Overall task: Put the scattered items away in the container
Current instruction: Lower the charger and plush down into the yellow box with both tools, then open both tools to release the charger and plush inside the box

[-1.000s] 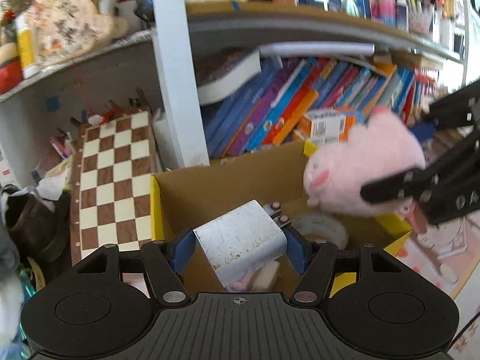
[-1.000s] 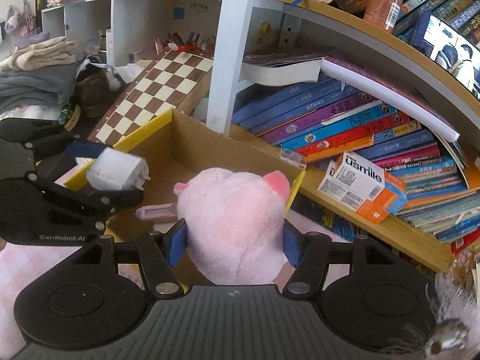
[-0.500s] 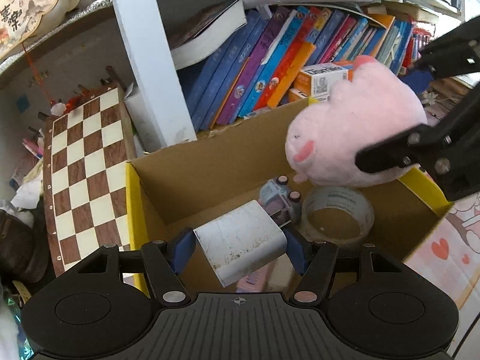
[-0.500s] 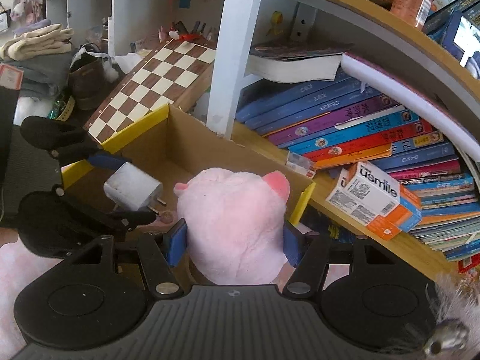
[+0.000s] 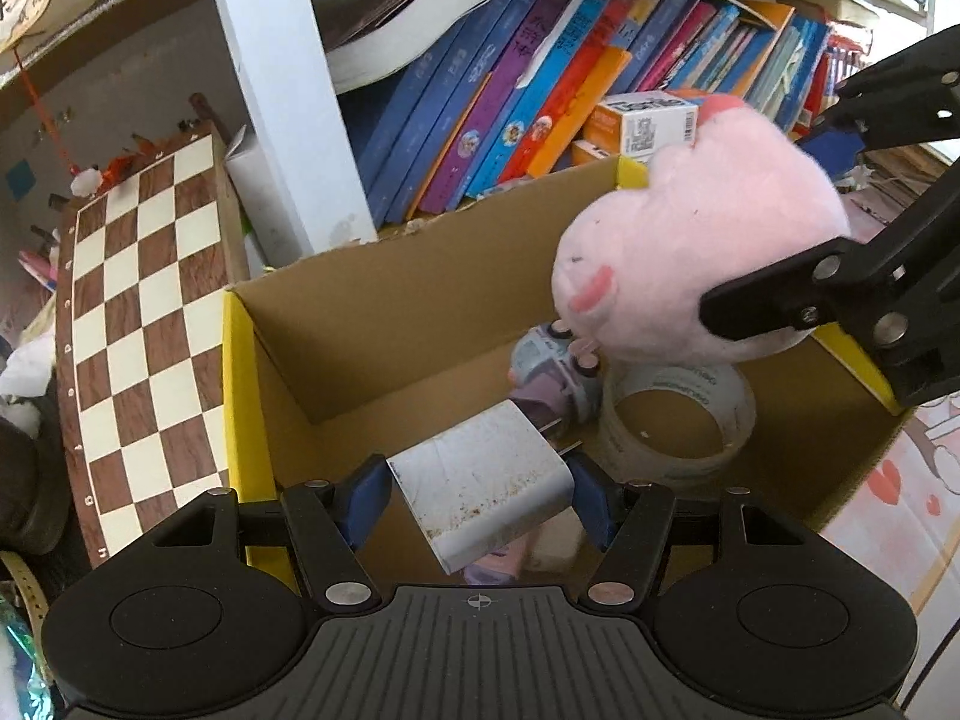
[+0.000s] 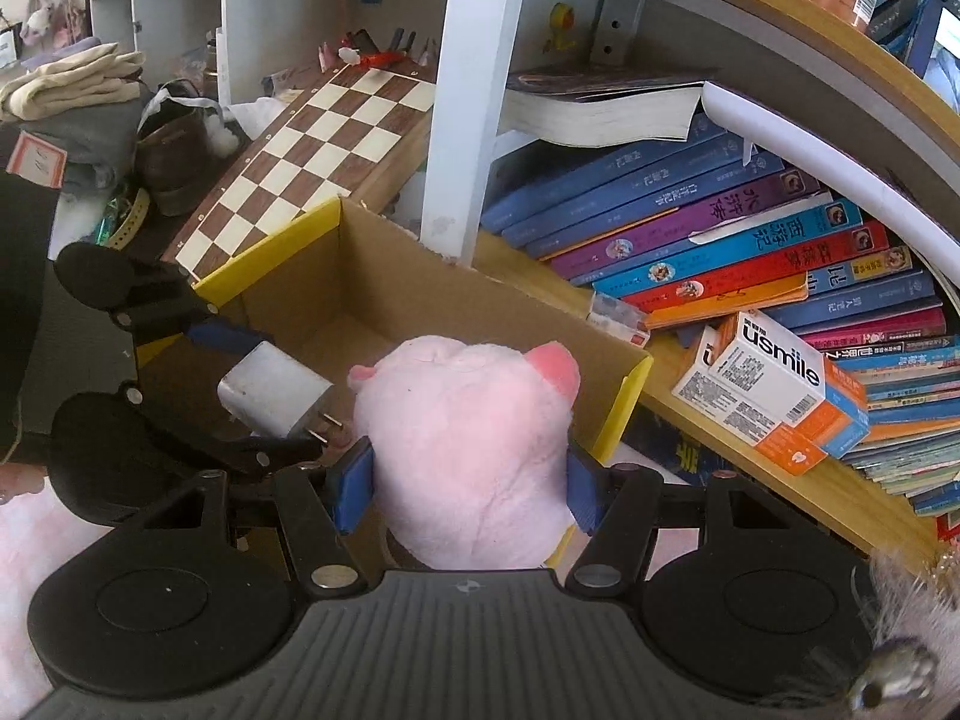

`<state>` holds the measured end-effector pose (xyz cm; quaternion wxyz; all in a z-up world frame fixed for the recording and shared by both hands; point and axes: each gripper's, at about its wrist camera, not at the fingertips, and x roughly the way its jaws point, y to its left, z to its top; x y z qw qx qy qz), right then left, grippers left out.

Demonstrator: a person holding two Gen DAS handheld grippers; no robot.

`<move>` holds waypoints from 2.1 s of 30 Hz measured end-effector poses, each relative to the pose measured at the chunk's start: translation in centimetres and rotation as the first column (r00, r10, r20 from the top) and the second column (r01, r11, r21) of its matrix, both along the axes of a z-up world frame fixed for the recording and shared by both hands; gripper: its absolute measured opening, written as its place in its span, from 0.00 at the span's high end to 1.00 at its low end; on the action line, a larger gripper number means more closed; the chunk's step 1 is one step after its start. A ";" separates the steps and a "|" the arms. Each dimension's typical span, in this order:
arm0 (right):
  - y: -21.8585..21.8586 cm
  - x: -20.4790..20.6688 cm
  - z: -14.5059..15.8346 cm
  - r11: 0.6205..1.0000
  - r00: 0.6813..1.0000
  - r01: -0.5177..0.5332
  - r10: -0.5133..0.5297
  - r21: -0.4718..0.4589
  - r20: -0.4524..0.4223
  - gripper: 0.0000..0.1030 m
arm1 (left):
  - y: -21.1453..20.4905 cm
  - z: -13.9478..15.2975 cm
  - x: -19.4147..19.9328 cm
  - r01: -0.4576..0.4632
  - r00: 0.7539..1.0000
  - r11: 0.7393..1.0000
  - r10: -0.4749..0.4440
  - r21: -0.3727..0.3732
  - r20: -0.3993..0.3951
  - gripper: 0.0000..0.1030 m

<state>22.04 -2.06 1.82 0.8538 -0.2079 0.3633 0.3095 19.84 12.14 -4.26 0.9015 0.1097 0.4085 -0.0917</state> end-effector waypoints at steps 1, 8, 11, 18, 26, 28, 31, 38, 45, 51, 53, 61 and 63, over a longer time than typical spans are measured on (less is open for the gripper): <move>0.0 0.1 0.0 1.000 1.000 -0.002 0.002 0.002 0.001 0.41 | 0.0 -0.1 0.0 0.002 1.000 1.000 -0.002 0.001 -0.003 0.38; 1.2 1.1 -0.1 0.999 1.000 -0.030 0.030 -0.011 0.006 0.41 | -0.2 -0.1 0.1 0.024 1.000 1.000 -0.024 -0.001 -0.012 0.38; 1.9 1.7 -0.2 0.999 0.999 -0.039 0.039 -0.014 0.003 0.41 | -0.4 -0.3 0.3 0.033 0.999 0.999 -0.032 0.017 -0.013 0.38; 4.4 3.6 -0.9 0.997 0.996 -0.078 0.077 -0.020 -0.035 0.41 | -0.5 -0.6 1.1 0.055 0.998 0.998 -0.054 0.013 -0.035 0.37; 7.0 5.9 -2.7 0.995 0.991 -0.092 0.088 -0.039 -0.097 0.41 | -0.5 -0.1 0.7 0.057 0.998 0.998 -0.057 0.007 -0.011 0.31; 7.5 6.4 -3.0 0.995 0.990 -0.088 0.083 -0.037 -0.115 0.41 | -0.5 0.2 0.3 0.054 0.998 0.998 -0.054 0.007 0.009 0.29; 8.1 7.1 -3.5 0.995 0.987 -0.091 0.085 -0.039 -0.138 0.41 | -0.3 0.9 -0.6 0.040 0.998 0.999 -0.039 -0.002 0.043 0.26; 9.8 8.0 -4.5 0.993 0.984 -0.105 0.095 -0.057 -0.154 0.41 | 0.6 2.8 -3.2 -0.010 0.992 0.999 0.015 -0.040 0.125 0.23; 11.1 8.5 -5.6 0.992 0.980 -0.109 0.096 -0.069 -0.176 0.41 | 1.4 4.2 -5.7 -0.039 0.986 0.997 0.049 -0.065 0.160 0.22; 11.7 8.7 -5.8 0.993 0.979 -0.100 0.089 -0.055 -0.183 0.39 | 1.5 4.6 -6.9 -0.060 0.983 0.995 0.073 -0.084 0.170 0.22; 11.7 8.6 -5.8 0.994 0.980 -0.096 0.086 -0.046 -0.181 0.38 | 1.5 4.4 -7.2 -0.074 0.981 0.993 0.089 -0.092 0.170 0.22; 11.0 7.5 -4.2 0.995 0.985 -0.095 0.090 -0.022 -0.145 0.36 | 1.5 4.7 -8.2 -0.095 0.978 0.989 0.114 -0.113 0.177 0.22; 10.5 7.0 -3.4 0.996 0.987 -0.092 0.089 -0.016 -0.134 0.36 | 1.6 5.0 -8.4 -0.098 0.976 0.988 0.118 -0.117 0.182 0.22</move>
